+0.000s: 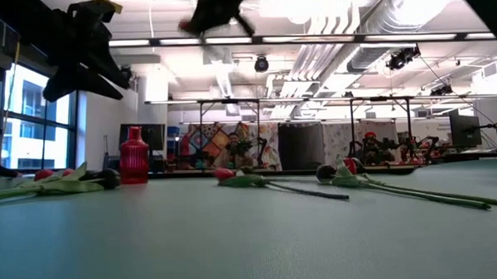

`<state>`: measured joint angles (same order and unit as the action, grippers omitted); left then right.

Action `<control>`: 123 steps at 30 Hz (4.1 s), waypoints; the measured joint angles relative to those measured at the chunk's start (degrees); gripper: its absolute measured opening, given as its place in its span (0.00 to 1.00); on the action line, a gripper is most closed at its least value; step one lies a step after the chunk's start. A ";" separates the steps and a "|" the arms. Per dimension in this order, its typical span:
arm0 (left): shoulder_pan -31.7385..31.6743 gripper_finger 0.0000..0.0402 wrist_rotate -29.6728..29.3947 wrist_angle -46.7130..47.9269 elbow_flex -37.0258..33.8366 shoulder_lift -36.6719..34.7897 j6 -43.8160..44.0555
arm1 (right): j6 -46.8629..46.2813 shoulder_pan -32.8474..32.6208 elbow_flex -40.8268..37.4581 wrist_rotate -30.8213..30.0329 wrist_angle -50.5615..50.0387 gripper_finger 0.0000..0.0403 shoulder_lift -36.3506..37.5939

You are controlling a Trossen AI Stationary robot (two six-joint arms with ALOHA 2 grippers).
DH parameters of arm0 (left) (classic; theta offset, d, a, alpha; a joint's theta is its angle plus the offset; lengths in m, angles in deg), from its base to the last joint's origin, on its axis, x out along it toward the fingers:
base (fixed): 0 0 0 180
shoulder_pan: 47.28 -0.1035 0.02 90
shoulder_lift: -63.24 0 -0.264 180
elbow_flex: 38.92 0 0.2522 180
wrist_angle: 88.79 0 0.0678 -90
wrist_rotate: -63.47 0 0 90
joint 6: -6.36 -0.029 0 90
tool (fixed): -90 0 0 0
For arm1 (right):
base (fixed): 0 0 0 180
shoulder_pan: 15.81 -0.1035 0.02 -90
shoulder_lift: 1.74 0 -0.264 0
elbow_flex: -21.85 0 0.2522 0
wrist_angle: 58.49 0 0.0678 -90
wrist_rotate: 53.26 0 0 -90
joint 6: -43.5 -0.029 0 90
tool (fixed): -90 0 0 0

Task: Sort flowers into vase by color
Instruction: Put the orange flower into the green vase, then put the red flower into the transparent vase

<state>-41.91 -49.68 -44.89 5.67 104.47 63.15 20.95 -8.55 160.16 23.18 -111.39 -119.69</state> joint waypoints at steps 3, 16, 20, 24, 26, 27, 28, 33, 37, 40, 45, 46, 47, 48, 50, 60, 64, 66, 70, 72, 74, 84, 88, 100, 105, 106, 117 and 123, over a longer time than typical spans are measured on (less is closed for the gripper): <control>1.66 0.25 0.06 -0.04 0.00 0.02 0.00 | 0.73 -0.82 0.04 -3.16 -0.82 0.00 4.81; 3.85 0.25 -0.22 -0.05 0.00 0.02 -6.60 | 2.42 -10.01 0.04 -6.93 -5.13 0.00 18.32; 3.86 0.25 0.07 -0.10 0.00 0.02 -7.15 | 1.09 -16.19 0.00 -20.67 -12.15 0.00 22.05; 5.10 0.25 1.21 -1.12 0.00 0.02 -3.32 | -0.12 -23.12 0.00 -30.81 -16.41 0.00 25.80; 6.35 0.25 0.70 -2.04 0.00 0.42 -2.46 | 0.36 -26.63 0.00 -34.57 -17.83 0.00 27.53; 6.91 0.25 0.20 -2.62 0.00 0.70 -2.24 | 0.45 -28.54 0.00 -36.38 -18.64 0.00 28.36; 7.42 0.25 -0.27 -3.29 0.00 0.89 -1.95 | 0.58 -30.44 0.00 -38.19 -19.66 0.00 29.13; 9.43 0.25 -3.67 -8.70 0.00 3.15 -1.44 | 0.22 -40.84 0.00 -47.71 -26.78 0.00 32.33; 10.20 0.25 -7.01 -14.35 0.00 6.55 -1.46 | -8.60 -50.31 -0.03 -54.75 -37.03 0.00 34.21; 10.18 0.25 -8.85 -19.19 0.00 10.03 -1.42 | -22.14 -57.99 -0.96 -59.37 -48.76 0.00 34.90; 10.18 0.25 -10.48 -29.46 0.00 17.39 -0.93 | -30.45 -69.78 -8.96 -64.33 -47.65 0.00 37.23; 10.18 0.25 -10.58 -31.56 0.00 18.94 -0.33 | -33.38 -71.51 -10.66 -64.86 -48.90 0.00 37.91; 10.18 0.25 -10.70 -33.74 0.00 20.60 0.33 | -36.44 -73.18 -12.33 -65.79 -49.80 0.00 38.50; 10.18 0.25 -10.76 -35.78 0.00 22.25 1.15 | -39.43 -74.84 -14.09 -66.54 -50.46 0.00 39.09; 10.21 0.25 -10.73 -39.60 0.00 25.56 2.64 | -43.83 -78.00 -18.00 -66.94 -50.88 0.00 40.04; 12.19 0.25 -10.59 -50.84 0.02 37.83 7.47 | -58.48 -87.05 -32.33 -69.41 -49.93 0.00 41.91; 12.30 0.25 -10.56 -51.17 0.02 39.75 9.70 | -59.95 -88.67 -36.21 -72.25 -47.89 0.00 42.01; 12.28 0.25 -10.61 -51.14 0.02 39.84 10.03 | -59.70 -88.87 -37.96 -73.20 -46.18 0.00 41.97; 11.96 0.25 -11.31 -51.46 0.02 39.44 8.48 | -59.52 -88.85 -40.94 -73.07 -43.41 0.00 41.82; 11.60 0.25 -11.55 -51.51 0.23 39.44 7.35 | -59.52 -88.83 -42.40 -72.92 -42.07 0.00 41.82; 11.08 0.25 -11.66 -51.44 0.55 39.45 6.30 | -59.51 -88.83 -43.60 -72.62 -40.50 0.00 41.82; 8.03 0.25 -11.66 -51.45 2.23 39.43 1.76 | -58.49 -89.33 -46.73 -61.96 -36.63 0.00 41.82; 7.10 0.25 -11.17 -52.08 2.45 39.43 0.95 | -58.56 -90.01 -46.42 -54.42 -36.02 0.00 41.80; 6.26 0.25 -9.44 -54.29 2.45 39.43 0.00 | -59.95 -90.92 -46.21 -40.52 -35.13 0.00 42.57; 6.39 0.25 -8.67 -54.47 2.45 39.43 0.09 | -59.95 -90.94 -46.18 -39.93 -34.55 0.01 42.59; 6.48 0.25 -8.56 -54.47 2.45 39.43 0.11 | -59.96 -90.94 -46.18 -39.98 -34.07 0.03 42.59; 7.07 0.25 -8.49 -55.83 2.45 39.43 0.09 | -62.87 -90.94 -46.16 -30.67 -30.71 0.35 46.92; 7.07 0.25 -8.49 -55.83 2.45 39.43 0.07 | -66.40 -90.94 -46.10 -22.50 -29.40 0.39 51.78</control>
<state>-34.83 -58.17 -100.72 8.12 143.90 63.22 -45.44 -99.49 114.06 0.67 -140.79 -67.91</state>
